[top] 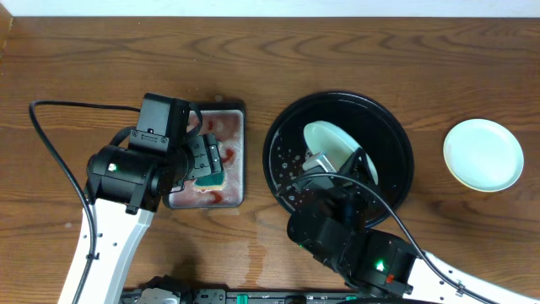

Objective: Clean dirty plates on tray and stack at the side
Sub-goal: 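Lift the blue-green plate with right gripper, tilting it upward, then carry the plate right and lower it onto the plate stack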

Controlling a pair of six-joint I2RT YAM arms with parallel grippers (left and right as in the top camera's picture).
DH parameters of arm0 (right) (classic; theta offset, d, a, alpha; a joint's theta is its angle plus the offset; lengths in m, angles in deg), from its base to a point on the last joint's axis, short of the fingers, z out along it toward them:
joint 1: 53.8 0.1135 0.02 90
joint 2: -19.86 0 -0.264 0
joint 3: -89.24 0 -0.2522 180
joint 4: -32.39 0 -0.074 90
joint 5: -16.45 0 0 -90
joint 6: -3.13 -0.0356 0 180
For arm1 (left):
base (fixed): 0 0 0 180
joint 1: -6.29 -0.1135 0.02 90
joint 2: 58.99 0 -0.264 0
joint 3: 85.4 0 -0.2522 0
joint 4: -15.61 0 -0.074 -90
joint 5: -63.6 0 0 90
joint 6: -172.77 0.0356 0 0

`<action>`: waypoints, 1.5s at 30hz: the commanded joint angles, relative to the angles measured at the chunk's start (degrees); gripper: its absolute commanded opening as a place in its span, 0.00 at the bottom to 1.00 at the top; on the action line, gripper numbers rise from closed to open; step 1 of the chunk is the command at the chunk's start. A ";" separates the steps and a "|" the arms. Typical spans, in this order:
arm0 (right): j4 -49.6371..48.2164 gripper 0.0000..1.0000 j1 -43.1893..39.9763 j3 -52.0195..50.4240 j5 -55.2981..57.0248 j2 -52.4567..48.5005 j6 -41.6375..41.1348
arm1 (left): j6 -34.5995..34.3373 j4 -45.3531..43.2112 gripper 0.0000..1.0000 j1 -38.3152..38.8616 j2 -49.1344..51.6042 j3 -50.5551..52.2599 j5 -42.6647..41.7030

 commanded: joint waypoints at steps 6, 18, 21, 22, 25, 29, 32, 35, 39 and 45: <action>-0.31 0.01 0.13 0.24 0.44 -0.09 -0.70 | 0.33 0.17 0.83 0.00 -0.11 -0.55 -0.13; 5.31 0.01 -21.94 -0.02 -56.33 -1.40 -35.87 | 0.33 0.17 0.83 0.00 -0.11 -0.55 -0.13; 5.73 0.01 -32.22 0.02 -65.61 -1.16 -35.87 | 0.33 0.17 0.84 0.00 -0.11 -0.55 -0.13; 5.55 0.01 -35.82 0.02 -68.06 -1.09 -35.87 | 0.33 0.15 0.83 0.00 -0.11 -0.55 -0.13; 5.05 0.01 -48.78 0.09 -77.61 -1.16 -35.87 | 0.33 0.17 0.83 0.00 -0.11 -0.55 -0.13; 4.83 0.01 -68.70 0.09 -89.07 -1.79 -35.87 | 0.33 0.17 0.83 0.00 -0.11 -0.55 -0.13; 3.02 0.01 -81.88 0.09 -93.33 -3.72 -36.87 | 0.33 0.17 0.83 0.00 -0.11 -0.55 -0.13; -0.20 0.01 -93.74 0.09 -94.29 -7.93 -40.17 | 0.33 0.17 0.83 0.00 -0.11 -0.55 -0.13; -5.38 0.01 -102.75 0.09 -93.15 -15.26 -40.39 | 0.33 0.17 0.83 0.00 -0.11 -0.55 -0.13; -12.00 0.01 -109.94 0.09 -93.22 -26.21 -40.98 | 0.33 0.17 0.84 0.00 -0.11 -0.55 -0.13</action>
